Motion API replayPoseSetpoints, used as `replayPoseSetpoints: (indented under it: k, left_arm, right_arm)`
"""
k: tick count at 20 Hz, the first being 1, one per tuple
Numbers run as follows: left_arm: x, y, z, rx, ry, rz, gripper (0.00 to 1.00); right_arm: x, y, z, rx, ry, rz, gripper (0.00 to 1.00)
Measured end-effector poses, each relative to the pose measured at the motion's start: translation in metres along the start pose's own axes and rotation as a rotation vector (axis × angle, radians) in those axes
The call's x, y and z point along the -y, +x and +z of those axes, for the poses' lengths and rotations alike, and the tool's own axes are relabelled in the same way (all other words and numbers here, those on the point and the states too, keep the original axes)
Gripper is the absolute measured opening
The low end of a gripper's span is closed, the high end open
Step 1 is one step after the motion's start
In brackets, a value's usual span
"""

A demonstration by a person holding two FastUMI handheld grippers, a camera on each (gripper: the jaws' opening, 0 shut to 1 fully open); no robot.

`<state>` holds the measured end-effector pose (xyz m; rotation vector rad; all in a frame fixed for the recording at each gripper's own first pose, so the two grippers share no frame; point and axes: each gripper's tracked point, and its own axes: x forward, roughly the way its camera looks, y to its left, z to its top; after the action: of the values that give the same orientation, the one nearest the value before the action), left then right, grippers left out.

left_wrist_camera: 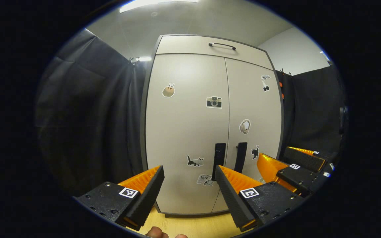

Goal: Open the right door of the double-door shoe cabinet with the right hand, and open the left door with the left hand.

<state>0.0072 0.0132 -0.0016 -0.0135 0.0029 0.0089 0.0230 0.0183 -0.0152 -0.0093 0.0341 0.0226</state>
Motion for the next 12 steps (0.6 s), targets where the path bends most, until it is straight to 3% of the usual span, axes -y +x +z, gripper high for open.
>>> replayPoseSetpoints:
  k: [2,5,9,11,12]
  left_arm:
    - [-0.004,-0.002,0.002,-0.002,-0.007,0.008,0.99]
    - [-0.014,-0.006,0.009,0.021,-0.013,0.023,0.96]
    - [-0.039,-0.011,0.017,0.046,0.0,0.088,0.96]
    - [-0.046,-0.013,0.016,0.041,0.011,0.1,0.96]
    - [-0.049,-0.014,0.014,0.036,0.012,0.104,0.96]
  right_arm:
    - [0.0,0.008,-0.007,-0.018,-0.016,-0.001,0.97]
    - [0.0,0.032,-0.017,-0.035,-0.041,-0.001,0.96]
    - [-0.003,0.073,-0.039,-0.101,-0.028,0.006,0.96]
    - [-0.005,0.088,-0.045,-0.107,-0.032,0.005,0.8]
    - [-0.009,0.094,-0.048,-0.106,-0.035,0.013,0.8]
